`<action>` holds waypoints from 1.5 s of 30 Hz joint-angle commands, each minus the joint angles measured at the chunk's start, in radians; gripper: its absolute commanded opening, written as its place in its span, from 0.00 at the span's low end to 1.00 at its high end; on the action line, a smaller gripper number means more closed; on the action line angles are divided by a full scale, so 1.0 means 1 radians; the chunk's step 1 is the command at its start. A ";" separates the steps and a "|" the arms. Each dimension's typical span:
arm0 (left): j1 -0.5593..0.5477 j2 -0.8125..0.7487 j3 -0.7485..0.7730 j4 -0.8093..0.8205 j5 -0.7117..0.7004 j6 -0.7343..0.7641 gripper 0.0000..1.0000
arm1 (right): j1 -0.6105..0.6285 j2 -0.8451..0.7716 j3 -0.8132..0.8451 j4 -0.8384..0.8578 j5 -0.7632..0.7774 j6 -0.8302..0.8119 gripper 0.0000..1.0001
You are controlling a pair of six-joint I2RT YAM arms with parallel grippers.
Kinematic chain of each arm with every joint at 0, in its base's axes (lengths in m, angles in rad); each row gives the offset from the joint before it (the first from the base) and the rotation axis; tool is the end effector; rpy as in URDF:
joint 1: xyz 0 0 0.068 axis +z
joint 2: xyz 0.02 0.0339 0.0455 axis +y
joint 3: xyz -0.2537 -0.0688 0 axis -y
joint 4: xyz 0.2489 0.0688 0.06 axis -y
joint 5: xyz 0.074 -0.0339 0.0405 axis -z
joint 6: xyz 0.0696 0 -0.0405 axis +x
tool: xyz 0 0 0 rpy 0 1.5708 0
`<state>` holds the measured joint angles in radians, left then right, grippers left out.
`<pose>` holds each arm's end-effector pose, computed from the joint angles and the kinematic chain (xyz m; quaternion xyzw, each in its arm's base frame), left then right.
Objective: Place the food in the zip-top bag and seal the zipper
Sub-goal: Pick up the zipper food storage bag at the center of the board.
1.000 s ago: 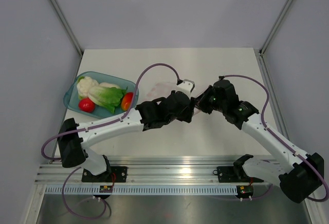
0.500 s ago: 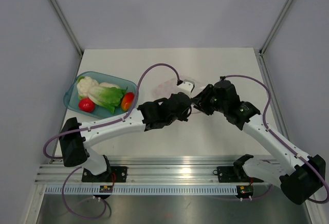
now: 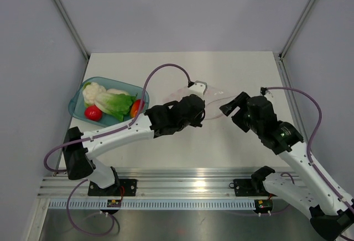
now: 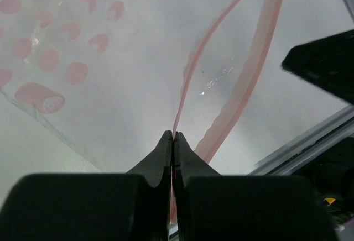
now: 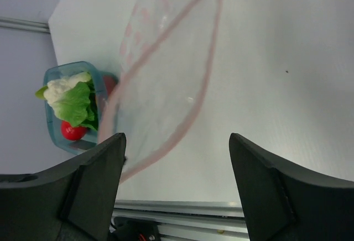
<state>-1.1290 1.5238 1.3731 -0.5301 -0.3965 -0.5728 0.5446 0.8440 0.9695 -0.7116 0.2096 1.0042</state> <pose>0.1827 -0.3235 0.3019 0.1614 0.8742 -0.2001 0.4119 0.1865 0.0960 0.3152 0.2478 0.8421 0.2628 0.4005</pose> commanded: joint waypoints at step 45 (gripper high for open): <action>0.054 -0.114 0.261 -0.076 0.194 0.160 0.80 | 0.006 0.464 0.796 -0.587 0.194 -0.529 0.00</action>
<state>-1.1053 1.4380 1.6043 -0.6037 -0.2722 -0.4221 0.5453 1.2503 1.6985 -1.1110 0.3820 0.5934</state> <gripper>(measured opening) 0.809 0.012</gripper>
